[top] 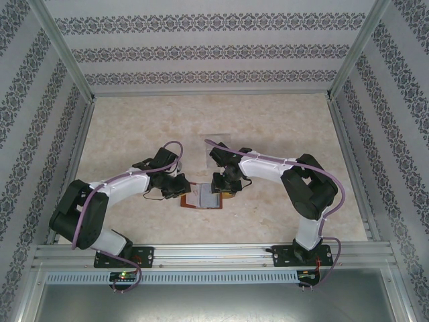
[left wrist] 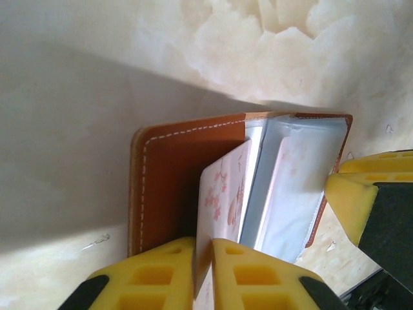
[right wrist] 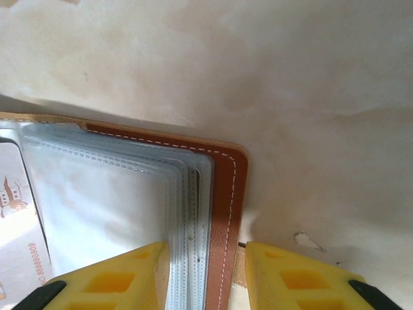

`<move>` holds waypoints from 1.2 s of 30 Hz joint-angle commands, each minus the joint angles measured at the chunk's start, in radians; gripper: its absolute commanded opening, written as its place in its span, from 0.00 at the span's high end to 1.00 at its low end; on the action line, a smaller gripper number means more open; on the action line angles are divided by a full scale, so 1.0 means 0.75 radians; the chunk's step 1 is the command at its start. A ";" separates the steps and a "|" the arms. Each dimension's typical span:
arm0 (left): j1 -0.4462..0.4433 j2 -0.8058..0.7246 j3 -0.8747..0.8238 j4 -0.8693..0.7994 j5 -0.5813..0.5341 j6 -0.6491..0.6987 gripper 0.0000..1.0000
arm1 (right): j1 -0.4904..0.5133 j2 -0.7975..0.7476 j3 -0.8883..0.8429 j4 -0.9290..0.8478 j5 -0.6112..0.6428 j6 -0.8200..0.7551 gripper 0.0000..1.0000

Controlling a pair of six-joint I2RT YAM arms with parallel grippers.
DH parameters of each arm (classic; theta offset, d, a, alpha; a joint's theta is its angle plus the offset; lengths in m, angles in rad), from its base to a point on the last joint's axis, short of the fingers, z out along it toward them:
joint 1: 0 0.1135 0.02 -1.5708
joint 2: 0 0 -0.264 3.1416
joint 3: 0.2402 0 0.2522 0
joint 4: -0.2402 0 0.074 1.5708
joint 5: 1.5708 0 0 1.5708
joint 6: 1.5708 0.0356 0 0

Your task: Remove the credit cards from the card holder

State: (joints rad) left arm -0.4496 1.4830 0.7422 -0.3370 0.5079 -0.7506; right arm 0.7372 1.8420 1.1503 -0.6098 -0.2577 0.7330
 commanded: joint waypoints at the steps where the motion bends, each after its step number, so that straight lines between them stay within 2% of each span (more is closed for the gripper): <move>1: 0.013 0.042 0.024 0.015 0.054 0.028 0.82 | 0.004 0.012 0.028 -0.057 0.036 -0.013 0.63; 6: 0.009 0.064 0.037 0.063 0.139 0.017 0.79 | 0.003 0.011 0.035 -0.062 0.039 -0.012 0.63; 16: -0.001 -0.004 0.009 0.033 0.185 0.041 0.77 | 0.006 0.006 0.043 -0.065 0.037 -0.008 0.63; 28: -0.017 0.035 0.001 0.057 0.175 0.032 0.87 | 0.012 -0.066 0.031 -0.070 0.049 0.021 0.63; 36: -0.018 0.028 0.007 0.042 0.161 0.036 0.91 | 0.029 -0.067 0.035 -0.015 -0.008 0.055 0.63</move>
State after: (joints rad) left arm -0.4522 1.5043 0.7464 -0.3218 0.6289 -0.7399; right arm 0.7429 1.8057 1.1625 -0.6331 -0.2501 0.7525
